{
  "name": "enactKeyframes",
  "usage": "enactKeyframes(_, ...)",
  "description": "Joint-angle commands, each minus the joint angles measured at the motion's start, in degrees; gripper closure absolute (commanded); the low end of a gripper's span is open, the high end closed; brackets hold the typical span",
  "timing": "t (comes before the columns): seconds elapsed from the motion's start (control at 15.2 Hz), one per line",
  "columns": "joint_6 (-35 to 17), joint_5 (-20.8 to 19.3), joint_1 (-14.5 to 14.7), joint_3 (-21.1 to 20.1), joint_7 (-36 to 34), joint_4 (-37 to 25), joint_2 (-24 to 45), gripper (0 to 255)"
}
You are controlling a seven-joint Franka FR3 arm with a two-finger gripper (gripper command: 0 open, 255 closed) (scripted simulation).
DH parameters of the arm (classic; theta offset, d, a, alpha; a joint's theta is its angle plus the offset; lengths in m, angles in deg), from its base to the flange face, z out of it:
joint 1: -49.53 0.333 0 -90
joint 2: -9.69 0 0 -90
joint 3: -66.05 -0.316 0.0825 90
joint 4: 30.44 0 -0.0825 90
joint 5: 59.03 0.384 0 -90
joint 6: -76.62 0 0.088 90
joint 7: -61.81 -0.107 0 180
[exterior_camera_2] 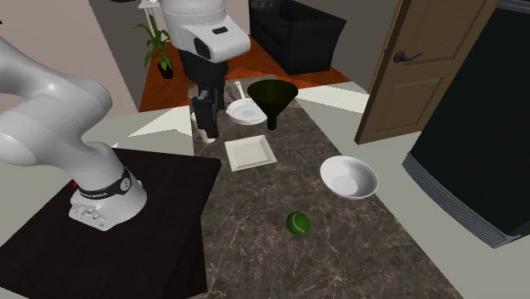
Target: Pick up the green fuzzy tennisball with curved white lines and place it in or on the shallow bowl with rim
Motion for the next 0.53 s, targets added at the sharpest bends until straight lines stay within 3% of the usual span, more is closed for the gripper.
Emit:
enactKeyframes(0.0,-4.5,0.8,0.0,0.4,0.8,1.5,3.0,0)
enactKeyframes(0.46,-18.0,4.0,0.2,2.7,5.4,1.7,16.9,0)
